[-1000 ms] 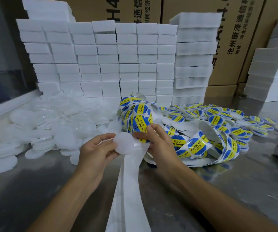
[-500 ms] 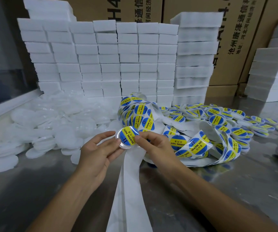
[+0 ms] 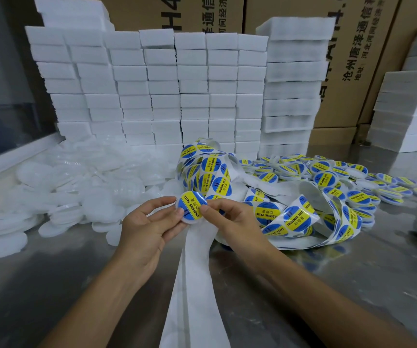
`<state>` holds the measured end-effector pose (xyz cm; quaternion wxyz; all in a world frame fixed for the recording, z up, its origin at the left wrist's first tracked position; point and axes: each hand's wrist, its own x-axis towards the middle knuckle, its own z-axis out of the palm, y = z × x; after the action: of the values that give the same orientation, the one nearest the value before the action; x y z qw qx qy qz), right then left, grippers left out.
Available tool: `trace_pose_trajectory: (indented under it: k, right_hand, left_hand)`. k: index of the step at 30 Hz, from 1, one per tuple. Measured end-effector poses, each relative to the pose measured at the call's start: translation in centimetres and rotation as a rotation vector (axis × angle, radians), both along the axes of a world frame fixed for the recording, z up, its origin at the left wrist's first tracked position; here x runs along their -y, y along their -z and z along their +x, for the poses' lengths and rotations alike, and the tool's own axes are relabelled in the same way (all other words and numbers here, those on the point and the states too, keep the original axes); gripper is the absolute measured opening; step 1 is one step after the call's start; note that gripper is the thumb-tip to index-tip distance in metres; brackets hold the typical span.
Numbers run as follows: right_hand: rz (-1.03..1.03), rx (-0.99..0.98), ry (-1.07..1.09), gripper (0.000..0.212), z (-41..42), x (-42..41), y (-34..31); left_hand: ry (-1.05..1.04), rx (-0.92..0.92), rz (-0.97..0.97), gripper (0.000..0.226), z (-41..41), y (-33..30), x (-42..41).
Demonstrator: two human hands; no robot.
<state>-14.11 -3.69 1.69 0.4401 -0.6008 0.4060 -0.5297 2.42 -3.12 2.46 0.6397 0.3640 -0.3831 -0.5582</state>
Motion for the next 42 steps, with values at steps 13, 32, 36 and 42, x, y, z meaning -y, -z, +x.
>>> trace_pose_trajectory:
  k: [13,32,36,42]
  right_hand:
    - [-0.062,-0.048,0.046,0.009,-0.2,0.0,0.1]
    - [-0.191,-0.202,0.361,0.029,0.5,0.3,1.1]
    - [-0.257,-0.162,0.264,0.029,0.6,0.1,1.3]
    - [-0.303,-0.121,0.188,0.036,1.0,0.3,1.6]
  left_hand:
    - [-0.046,0.135,-0.09,0.024,-0.1,0.0,-0.4]
    - [-0.02,0.07,-0.146,0.029,-0.4,-0.3,-0.8]
    - [0.097,-0.095,-0.084,0.041,-1.2,-0.1,-0.6]
    - [0.169,-0.185,-0.041,0.031,-1.4,0.1,-0.8]
